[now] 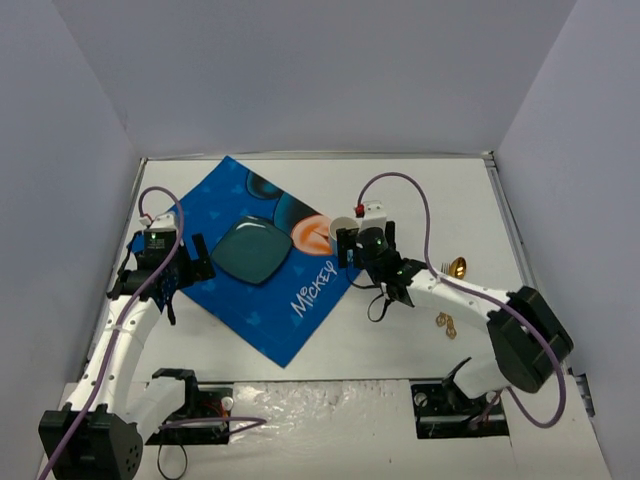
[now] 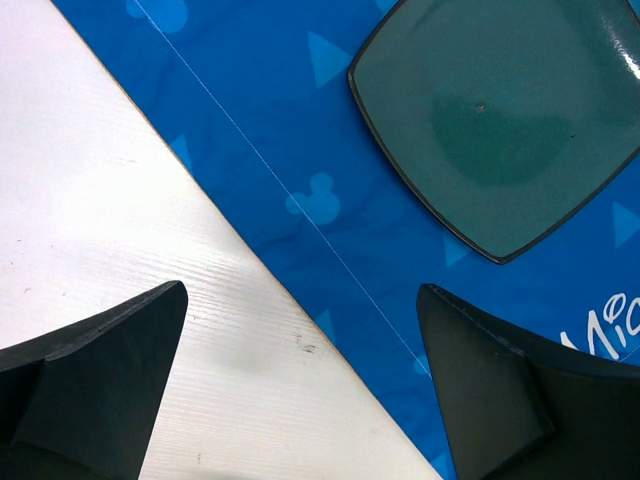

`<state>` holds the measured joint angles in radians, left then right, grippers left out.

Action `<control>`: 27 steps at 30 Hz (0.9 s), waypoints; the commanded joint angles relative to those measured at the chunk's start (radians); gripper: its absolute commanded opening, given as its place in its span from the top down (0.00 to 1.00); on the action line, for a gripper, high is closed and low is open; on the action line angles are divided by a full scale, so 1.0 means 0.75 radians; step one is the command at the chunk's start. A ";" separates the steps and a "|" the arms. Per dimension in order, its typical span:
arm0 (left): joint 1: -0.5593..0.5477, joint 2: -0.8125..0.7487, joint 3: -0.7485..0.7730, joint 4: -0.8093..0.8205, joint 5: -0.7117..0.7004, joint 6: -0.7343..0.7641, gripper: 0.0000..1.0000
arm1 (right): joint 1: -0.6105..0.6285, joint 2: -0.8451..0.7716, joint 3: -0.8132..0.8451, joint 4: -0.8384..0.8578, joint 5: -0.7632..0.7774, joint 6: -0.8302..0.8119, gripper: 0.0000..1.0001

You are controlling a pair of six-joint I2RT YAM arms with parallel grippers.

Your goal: Set the dinner table for one person

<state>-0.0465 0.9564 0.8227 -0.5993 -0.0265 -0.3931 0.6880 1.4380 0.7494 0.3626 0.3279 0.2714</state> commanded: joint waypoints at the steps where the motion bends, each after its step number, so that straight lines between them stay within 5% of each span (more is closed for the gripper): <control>1: -0.006 -0.011 0.026 0.052 -0.001 0.007 0.03 | -0.145 -0.170 0.034 -0.205 0.099 0.148 0.15; 11: -0.012 -0.009 0.028 0.051 0.011 0.005 0.03 | -0.642 -0.165 0.048 -0.581 -0.062 0.385 0.16; 27: -0.026 -0.019 0.028 0.053 0.027 0.003 0.03 | -0.897 -0.015 -0.017 -0.711 -0.122 0.488 0.26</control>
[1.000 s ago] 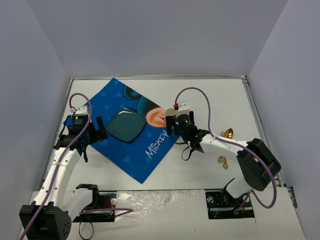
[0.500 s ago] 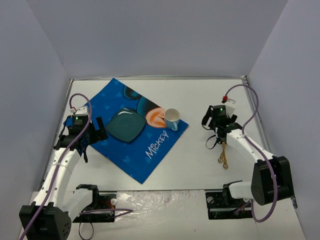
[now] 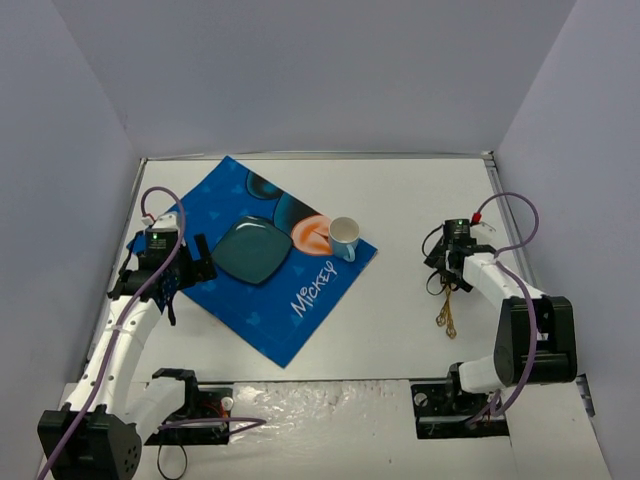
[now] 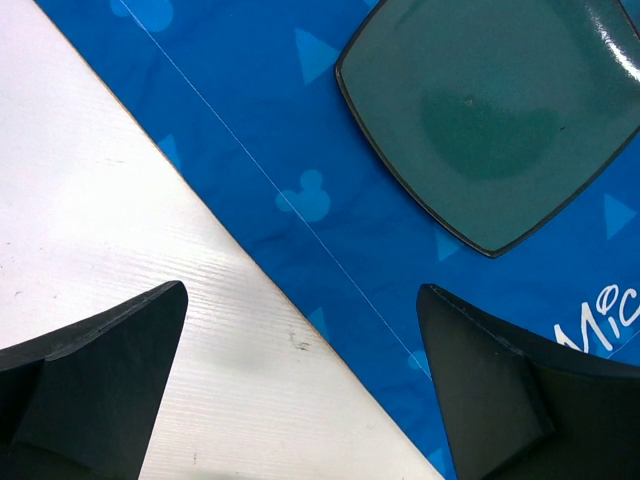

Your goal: Set the dinner table for one person

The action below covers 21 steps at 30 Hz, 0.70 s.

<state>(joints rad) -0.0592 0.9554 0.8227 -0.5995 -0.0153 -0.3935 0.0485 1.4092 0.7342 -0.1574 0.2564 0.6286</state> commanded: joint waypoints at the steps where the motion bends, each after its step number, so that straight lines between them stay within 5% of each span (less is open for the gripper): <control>1: -0.009 -0.018 0.028 0.055 0.013 0.003 0.03 | -0.050 0.030 -0.003 -0.019 -0.039 0.011 0.27; 21: -0.011 -0.010 0.028 0.059 0.020 -0.001 0.03 | -0.149 -0.048 -0.078 0.005 -0.162 -0.022 0.48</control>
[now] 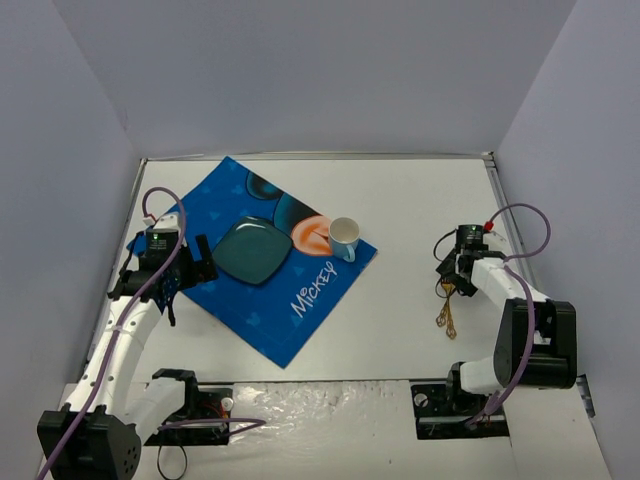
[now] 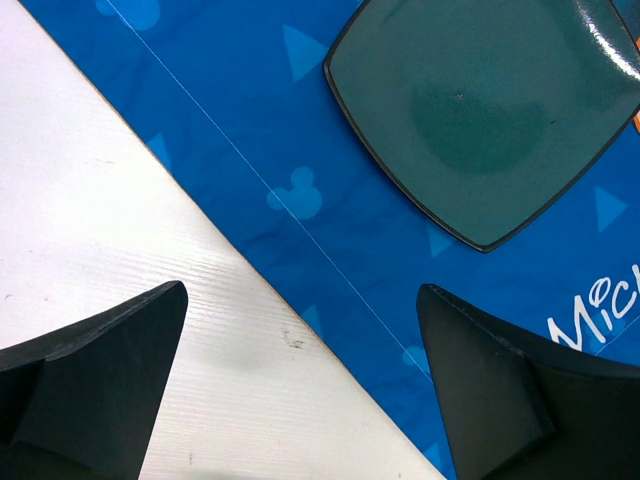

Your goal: Set the dinner table for one person

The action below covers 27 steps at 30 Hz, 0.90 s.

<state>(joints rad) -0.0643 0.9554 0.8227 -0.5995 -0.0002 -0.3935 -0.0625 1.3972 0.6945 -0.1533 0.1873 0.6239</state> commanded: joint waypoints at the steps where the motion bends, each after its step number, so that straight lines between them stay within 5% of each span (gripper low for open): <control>1: -0.004 -0.009 0.028 0.061 0.000 0.000 0.03 | 0.004 -0.032 -0.033 0.000 -0.074 -0.017 0.50; 27: -0.004 0.015 0.028 0.065 0.000 0.001 0.03 | 0.261 0.015 0.027 -0.031 0.045 -0.019 0.66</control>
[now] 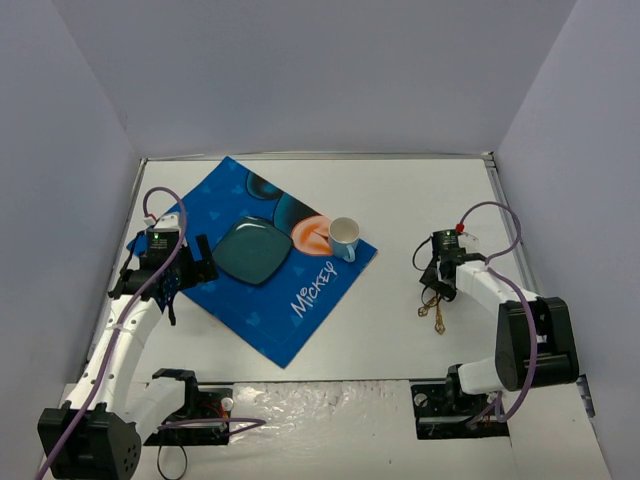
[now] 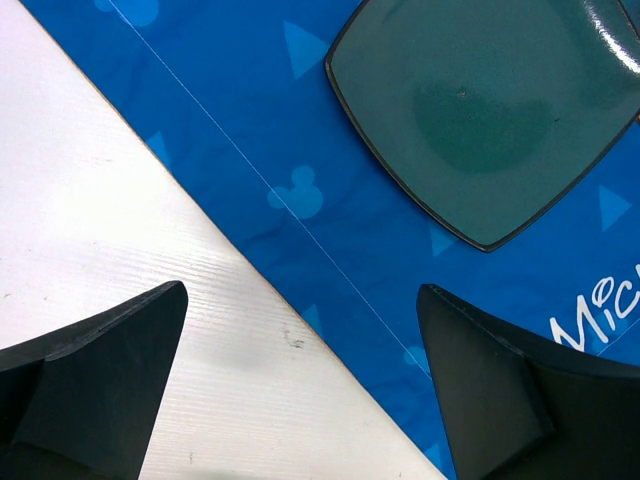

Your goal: Set the dinner table for one person

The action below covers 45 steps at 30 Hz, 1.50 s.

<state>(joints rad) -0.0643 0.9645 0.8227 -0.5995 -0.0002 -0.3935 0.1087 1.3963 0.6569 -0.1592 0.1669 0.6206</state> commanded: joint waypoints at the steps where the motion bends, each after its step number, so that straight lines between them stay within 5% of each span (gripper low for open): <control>1: -0.004 0.003 0.028 0.065 0.000 0.001 0.03 | 0.041 0.025 0.088 -0.023 0.074 -0.023 0.66; 14: -0.004 -0.001 0.030 0.063 0.000 -0.002 0.03 | 0.065 0.087 0.213 -0.040 0.115 -0.136 0.66; 27: -0.004 -0.002 0.028 0.069 0.000 -0.001 0.03 | -0.108 0.185 0.289 -0.016 -0.100 -0.452 0.53; 45: -0.004 0.005 0.028 0.071 0.033 0.001 0.03 | -0.108 0.364 0.355 0.001 -0.240 -0.544 0.48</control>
<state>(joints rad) -0.0643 0.9668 0.8227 -0.5980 0.0102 -0.3938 0.0322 1.6518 0.8907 -0.1613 0.0116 0.2334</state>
